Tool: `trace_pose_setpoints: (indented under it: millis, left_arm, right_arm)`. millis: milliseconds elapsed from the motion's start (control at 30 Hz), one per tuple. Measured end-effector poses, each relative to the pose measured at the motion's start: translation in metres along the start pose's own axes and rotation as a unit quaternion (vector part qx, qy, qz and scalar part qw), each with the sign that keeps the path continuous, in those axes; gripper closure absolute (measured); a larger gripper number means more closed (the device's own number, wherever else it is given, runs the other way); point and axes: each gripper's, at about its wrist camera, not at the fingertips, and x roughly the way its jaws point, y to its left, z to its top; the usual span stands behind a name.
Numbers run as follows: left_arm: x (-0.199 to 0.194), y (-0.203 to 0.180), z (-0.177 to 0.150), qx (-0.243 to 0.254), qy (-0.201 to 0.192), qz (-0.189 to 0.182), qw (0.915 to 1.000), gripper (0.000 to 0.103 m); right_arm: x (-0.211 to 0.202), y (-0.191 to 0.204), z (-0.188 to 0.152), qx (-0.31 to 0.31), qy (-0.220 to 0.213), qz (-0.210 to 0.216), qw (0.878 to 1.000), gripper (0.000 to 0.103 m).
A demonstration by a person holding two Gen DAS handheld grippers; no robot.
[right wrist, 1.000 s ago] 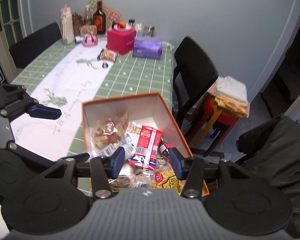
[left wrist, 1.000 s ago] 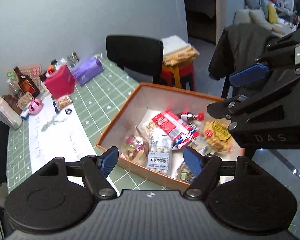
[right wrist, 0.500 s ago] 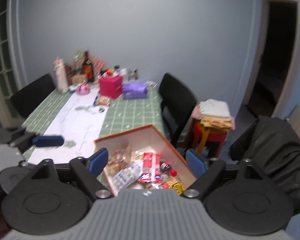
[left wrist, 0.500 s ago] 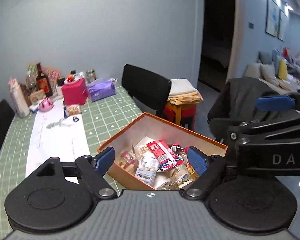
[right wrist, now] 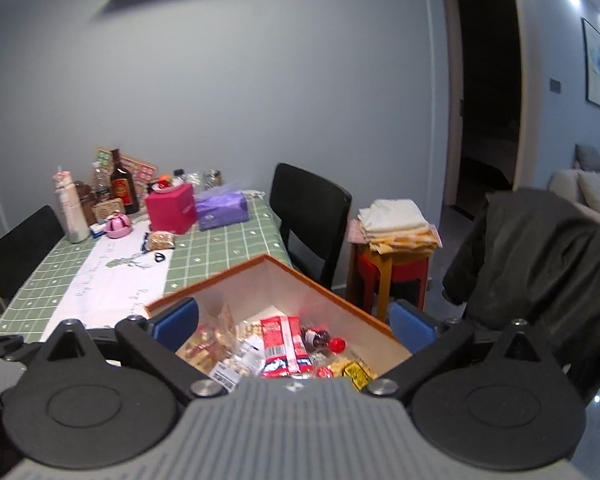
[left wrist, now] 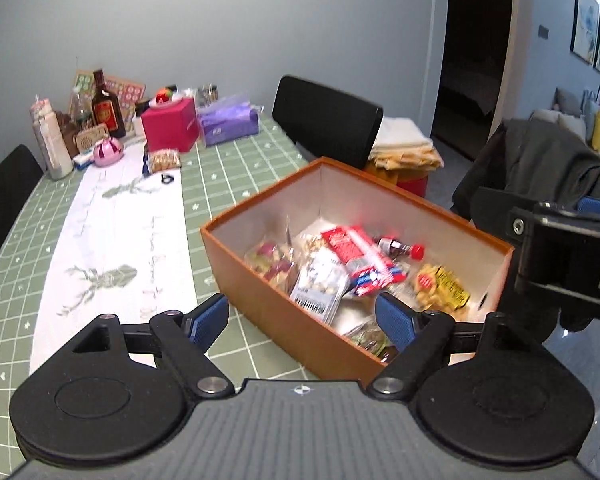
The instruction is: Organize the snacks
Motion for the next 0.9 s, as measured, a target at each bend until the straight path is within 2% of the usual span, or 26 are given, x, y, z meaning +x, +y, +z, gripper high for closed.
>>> trace_pose_setpoints:
  millis: [267, 500, 567, 700, 900]
  left_arm:
    - [0.019, 0.008, -0.017, 0.005, 0.025, 0.019, 0.9995, 0.006]
    - [0.022, 0.006, -0.019, 0.021, 0.022, 0.047, 0.9984, 0.005]
    - [0.021, 0.009, -0.018, 0.016, 0.023, 0.055, 0.9981, 0.006]
    - [0.022, 0.015, -0.018, 0.004, 0.026, 0.043, 0.9987, 0.005]
    - [0.022, 0.005, -0.023, 0.020, 0.031, 0.049, 0.9981, 0.006]
  right_arm:
    - [0.029, -0.005, -0.040, 0.021, 0.036, -0.029, 0.999, 0.004]
    - [0.025, -0.005, -0.051, 0.026, 0.026, -0.056, 0.998, 0.004]
    - [0.025, -0.010, -0.052, 0.027, 0.026, -0.058, 0.998, 0.004]
    - [0.032, -0.018, -0.059, 0.025, 0.049, -0.054, 0.997, 0.004]
    - [0.033, -0.005, -0.068, 0.005, 0.054, -0.049, 0.997, 0.004]
